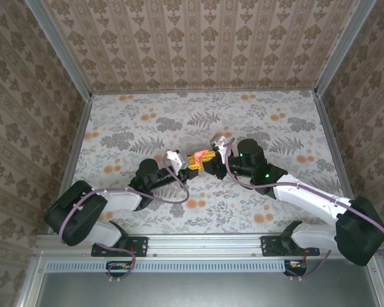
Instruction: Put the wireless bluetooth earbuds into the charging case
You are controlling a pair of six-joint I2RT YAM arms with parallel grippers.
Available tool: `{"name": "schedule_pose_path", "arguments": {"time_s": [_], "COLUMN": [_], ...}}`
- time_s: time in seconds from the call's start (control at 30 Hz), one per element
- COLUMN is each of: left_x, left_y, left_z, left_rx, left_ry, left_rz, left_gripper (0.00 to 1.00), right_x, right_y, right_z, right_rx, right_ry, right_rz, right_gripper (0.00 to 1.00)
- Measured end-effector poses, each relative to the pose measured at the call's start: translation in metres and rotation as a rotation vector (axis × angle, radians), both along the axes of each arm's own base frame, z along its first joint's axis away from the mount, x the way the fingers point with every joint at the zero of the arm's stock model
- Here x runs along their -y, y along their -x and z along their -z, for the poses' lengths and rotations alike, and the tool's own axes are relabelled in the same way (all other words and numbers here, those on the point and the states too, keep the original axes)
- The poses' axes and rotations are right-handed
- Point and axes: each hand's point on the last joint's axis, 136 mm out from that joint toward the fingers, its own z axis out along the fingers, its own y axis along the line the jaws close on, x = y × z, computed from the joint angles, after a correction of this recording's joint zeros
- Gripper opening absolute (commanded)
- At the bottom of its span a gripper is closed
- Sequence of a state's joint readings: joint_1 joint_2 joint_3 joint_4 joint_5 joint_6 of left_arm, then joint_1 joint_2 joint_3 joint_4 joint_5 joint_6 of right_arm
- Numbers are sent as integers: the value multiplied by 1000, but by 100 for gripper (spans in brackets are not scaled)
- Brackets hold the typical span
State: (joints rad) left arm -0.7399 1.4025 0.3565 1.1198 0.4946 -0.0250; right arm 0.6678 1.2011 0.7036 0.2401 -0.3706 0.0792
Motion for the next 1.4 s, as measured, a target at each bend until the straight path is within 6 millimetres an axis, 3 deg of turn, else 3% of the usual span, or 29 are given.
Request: {"name": "schedule_pose_path", "arguments": {"time_s": [0.77,1.4], "left_x": [5,3], "left_y": [8,6], "left_z": [9,3], "left_rx": [8,26], "left_ry": [-60,-54], "left_rz": [29,13], "left_gripper": [16,16], "right_x": [-8,-5], "right_y": [5,7], "right_z": [5,2], "right_rx": [21,38], "right_ry": [103,121], "right_rz": [-65,-52], "right_gripper": [24,46]}}
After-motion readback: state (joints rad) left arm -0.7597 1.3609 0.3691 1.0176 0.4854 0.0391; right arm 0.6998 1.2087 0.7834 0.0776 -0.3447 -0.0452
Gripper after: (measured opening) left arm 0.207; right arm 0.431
